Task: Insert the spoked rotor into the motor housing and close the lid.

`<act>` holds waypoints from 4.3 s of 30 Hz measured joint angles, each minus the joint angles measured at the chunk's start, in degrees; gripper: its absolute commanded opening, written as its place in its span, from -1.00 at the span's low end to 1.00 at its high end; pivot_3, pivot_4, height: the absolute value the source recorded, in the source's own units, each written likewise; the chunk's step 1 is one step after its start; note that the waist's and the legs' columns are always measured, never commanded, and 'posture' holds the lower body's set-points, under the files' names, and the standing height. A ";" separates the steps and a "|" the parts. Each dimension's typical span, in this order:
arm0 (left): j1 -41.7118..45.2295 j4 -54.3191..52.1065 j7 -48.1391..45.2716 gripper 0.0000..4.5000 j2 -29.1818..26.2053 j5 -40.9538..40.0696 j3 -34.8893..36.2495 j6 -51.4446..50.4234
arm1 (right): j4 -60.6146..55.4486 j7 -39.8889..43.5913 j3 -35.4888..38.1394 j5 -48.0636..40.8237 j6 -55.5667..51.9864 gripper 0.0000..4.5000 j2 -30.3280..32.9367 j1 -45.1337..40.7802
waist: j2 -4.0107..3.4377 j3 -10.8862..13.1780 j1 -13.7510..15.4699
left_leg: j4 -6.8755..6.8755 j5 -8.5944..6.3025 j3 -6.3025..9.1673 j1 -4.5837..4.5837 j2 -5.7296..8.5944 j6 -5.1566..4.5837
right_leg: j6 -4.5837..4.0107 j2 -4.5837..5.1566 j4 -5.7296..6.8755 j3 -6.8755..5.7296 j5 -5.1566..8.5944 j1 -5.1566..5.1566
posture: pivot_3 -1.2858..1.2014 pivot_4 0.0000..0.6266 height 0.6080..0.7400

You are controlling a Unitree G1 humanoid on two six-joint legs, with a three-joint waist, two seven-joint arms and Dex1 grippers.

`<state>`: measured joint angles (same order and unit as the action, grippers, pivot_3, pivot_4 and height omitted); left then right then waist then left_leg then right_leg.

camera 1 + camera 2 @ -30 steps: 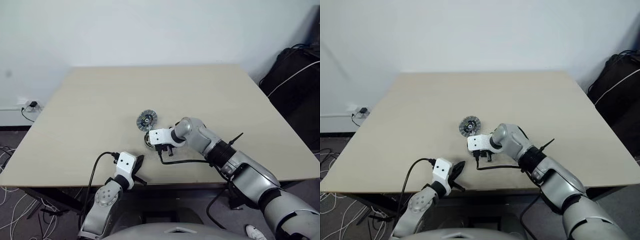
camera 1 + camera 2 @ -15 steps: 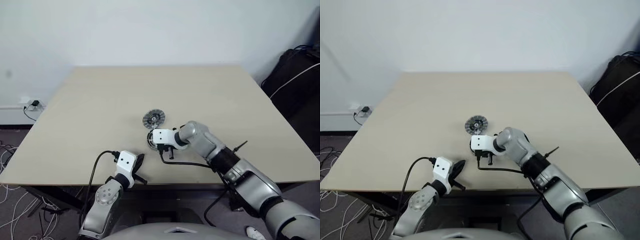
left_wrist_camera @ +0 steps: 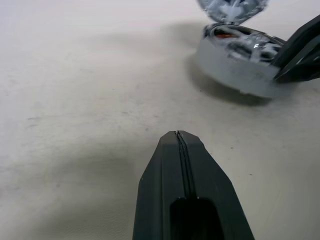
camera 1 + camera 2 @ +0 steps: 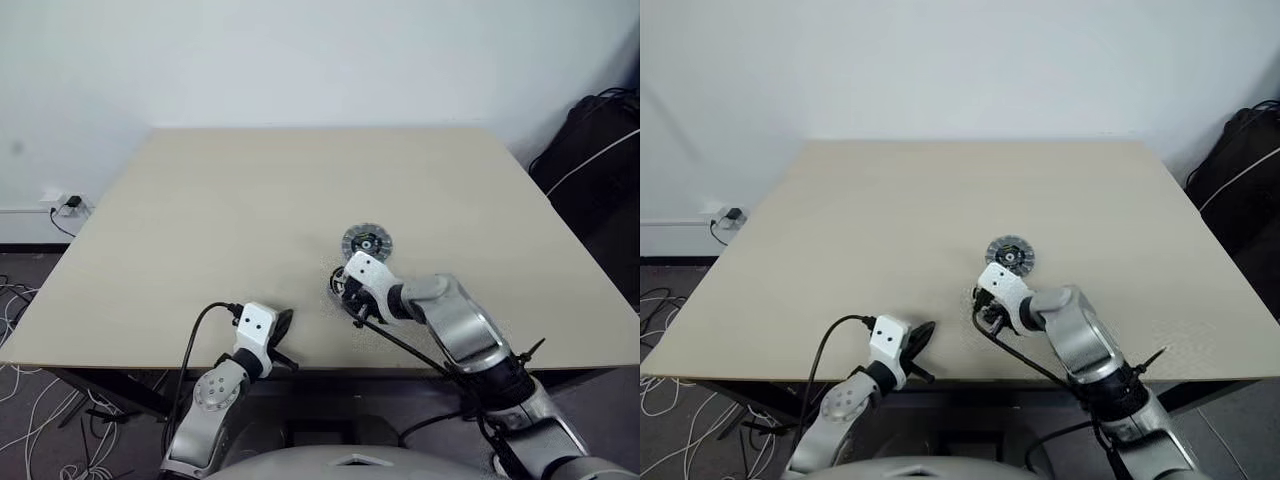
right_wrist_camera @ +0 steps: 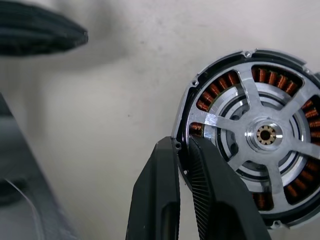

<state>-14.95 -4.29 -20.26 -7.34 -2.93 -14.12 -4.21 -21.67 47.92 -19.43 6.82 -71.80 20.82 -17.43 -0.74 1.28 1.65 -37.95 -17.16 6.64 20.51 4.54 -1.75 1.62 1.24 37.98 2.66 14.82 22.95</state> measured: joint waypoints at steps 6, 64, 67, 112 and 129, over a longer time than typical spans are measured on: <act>0.17 0.10 -0.99 -1.00 -0.06 0.00 -0.10 -0.09 | -6.16 -8.42 5.93 -3.57 -14.55 -0.98 -9.10 2.15 | 0.01 0.00 -0.11 | -0.03 0.00 0.01 0.00 0.00 0.01 | 0.00 0.00 0.00 -0.03 0.00 0.16 | 0.03 -1.00 1.00; 0.74 1.81 -1.36 -1.00 0.36 0.01 0.01 -0.01 | 9.23 10.78 -27.18 7.63 41.20 -0.26 20.80 -9.71 | 0.68 0.25 0.43 | 0.00 0.24 0.03 -0.56 -0.01 -0.05 | 0.45 0.07 -0.23 -0.17 0.00 -0.47 | 0.03 -1.00 1.00; 0.63 1.81 -1.25 -1.00 0.35 0.01 0.01 -0.01 | 10.23 11.73 -26.65 8.33 41.79 -0.34 20.10 -9.76 | 0.68 0.25 0.40 | -0.03 0.25 0.03 -0.60 -0.01 -0.03 | 0.45 0.07 -0.18 -0.16 -0.01 -0.50 | 0.03 -1.00 1.00; 0.62 2.42 -1.73 -1.00 0.25 -0.01 0.01 0.59 | 4.42 -10.08 -11.44 -5.21 5.83 -0.11 -0.08 -5.77 | 0.67 0.25 -0.70 | 0.05 0.27 0.03 -0.46 -0.01 0.01 | 0.32 0.07 -0.17 -0.17 -0.11 -0.29 | 0.03 -1.00 1.00; 1.32 4.21 -3.43 -1.00 -0.62 0.00 0.03 1.16 | -9.74 -22.83 2.53 -14.91 32.90 -0.11 -18.85 5.38 | 0.54 0.31 -0.80 | 0.05 0.23 0.04 -0.57 -0.01 0.12 | 0.41 0.05 -0.17 -0.17 -0.10 -0.42 | 0.03 -1.00 1.00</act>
<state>-13.63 -0.08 -23.69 -7.96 -2.93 -14.09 -3.05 -31.41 25.09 -16.90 -8.09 -38.90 1.97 -12.05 -0.20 1.60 0.85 -37.89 -16.94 6.68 19.94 4.53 -1.63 2.02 1.28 37.81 2.49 14.72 22.53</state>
